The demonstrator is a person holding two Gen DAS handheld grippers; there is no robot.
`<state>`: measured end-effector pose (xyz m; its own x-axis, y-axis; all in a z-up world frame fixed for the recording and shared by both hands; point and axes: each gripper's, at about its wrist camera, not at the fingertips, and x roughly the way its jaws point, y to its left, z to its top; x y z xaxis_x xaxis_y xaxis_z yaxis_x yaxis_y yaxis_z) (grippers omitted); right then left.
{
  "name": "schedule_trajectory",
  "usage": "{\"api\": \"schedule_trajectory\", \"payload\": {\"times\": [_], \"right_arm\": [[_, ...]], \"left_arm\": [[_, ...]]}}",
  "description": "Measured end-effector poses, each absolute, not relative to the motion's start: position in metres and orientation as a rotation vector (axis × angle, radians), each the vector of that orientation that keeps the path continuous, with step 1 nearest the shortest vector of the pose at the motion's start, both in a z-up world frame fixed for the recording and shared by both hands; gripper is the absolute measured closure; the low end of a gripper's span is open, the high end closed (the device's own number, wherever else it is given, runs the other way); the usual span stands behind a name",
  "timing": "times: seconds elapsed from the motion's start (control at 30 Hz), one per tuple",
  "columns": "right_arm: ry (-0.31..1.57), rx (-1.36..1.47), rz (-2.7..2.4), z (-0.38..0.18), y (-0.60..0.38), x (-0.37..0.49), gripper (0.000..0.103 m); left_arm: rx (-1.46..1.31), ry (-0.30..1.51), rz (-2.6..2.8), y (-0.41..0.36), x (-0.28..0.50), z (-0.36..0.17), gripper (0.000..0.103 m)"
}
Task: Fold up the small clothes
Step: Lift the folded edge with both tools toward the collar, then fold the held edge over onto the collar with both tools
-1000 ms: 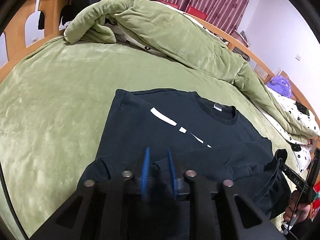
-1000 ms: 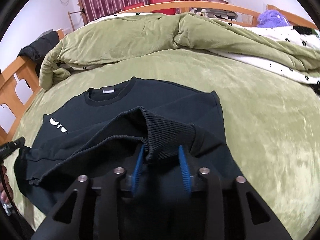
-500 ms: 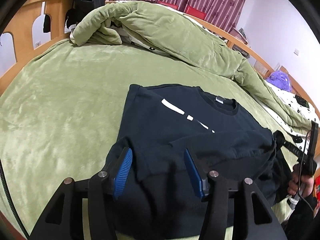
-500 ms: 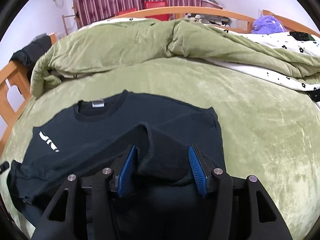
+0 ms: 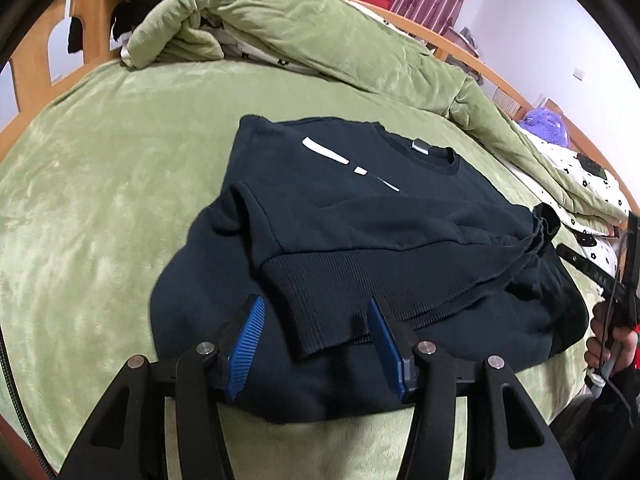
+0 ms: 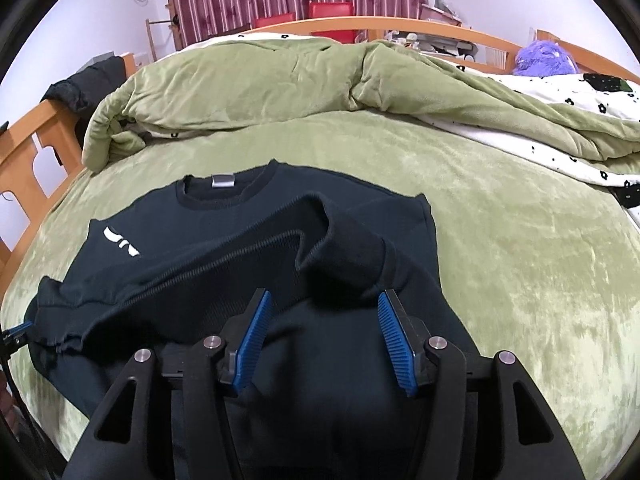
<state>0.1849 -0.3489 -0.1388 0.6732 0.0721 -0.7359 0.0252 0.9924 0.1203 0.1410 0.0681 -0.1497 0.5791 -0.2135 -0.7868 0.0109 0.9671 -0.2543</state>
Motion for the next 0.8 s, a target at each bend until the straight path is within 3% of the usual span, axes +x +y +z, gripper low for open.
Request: {"api": "schedule_trajectory", "payload": {"times": [0.1, 0.23, 0.53, 0.6, 0.63, 0.67, 0.8], "right_arm": [[0.84, 0.123, 0.02, -0.142, -0.352, 0.186, 0.048], [0.842, 0.114, 0.017, -0.145, -0.354, 0.198, 0.045], [0.858, 0.08, 0.015, -0.159, -0.349, 0.243, 0.04], [0.867, 0.065, 0.015, -0.163, -0.349, 0.249, 0.051], [0.868, 0.06, 0.024, -0.164, -0.349, 0.251, 0.077], [0.874, 0.065, 0.053, -0.165, -0.348, 0.253, 0.089], [0.817, 0.067, 0.056, -0.154, -0.352, 0.248, 0.094]], "left_arm": [[-0.262, 0.969, -0.129, 0.067, 0.153, -0.157, 0.054], [-0.253, 0.96, -0.115, 0.064, 0.163, -0.159, 0.064], [-0.283, 0.908, -0.105, 0.076, 0.183, -0.151, 0.092], [-0.275, 0.886, -0.114, 0.075, 0.185, -0.147, 0.095], [-0.272, 0.867, -0.115, 0.075, 0.185, -0.143, 0.096], [-0.268, 0.853, -0.113, 0.074, 0.184, -0.14, 0.096], [-0.246, 0.806, -0.122, 0.072, 0.185, -0.125, 0.097]]}}
